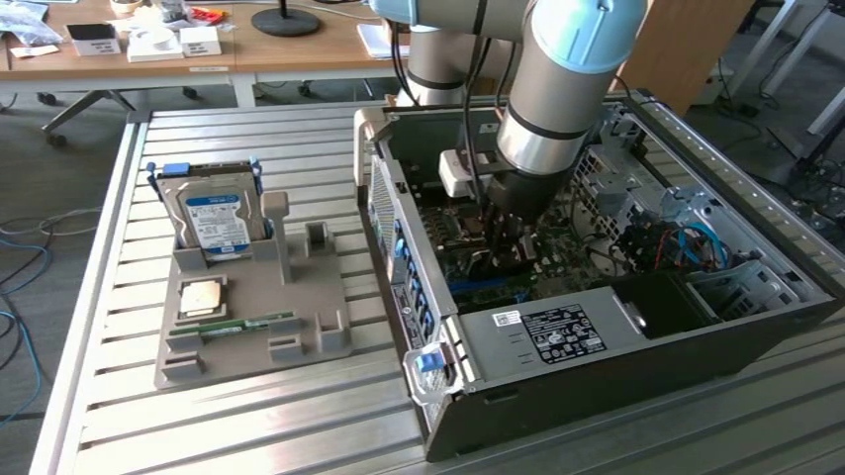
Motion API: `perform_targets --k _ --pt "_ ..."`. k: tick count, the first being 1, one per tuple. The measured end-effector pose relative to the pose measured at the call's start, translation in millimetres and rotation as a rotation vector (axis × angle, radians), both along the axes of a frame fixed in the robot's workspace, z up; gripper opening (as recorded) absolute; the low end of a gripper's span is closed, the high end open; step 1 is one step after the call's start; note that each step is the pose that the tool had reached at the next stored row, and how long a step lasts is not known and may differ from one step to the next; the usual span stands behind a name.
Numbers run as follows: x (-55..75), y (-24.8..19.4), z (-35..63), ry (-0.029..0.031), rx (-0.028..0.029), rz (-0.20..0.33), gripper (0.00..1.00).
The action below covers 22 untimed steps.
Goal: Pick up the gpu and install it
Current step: 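Insert the gpu into the slot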
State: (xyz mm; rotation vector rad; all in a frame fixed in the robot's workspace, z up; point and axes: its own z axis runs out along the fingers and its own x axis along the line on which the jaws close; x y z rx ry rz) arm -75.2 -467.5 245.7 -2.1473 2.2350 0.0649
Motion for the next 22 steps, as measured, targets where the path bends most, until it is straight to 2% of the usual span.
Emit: perform_targets --k 22 --pt "0.0 -0.2 -2.7 0.0002 -0.0003 0.0 0.27"
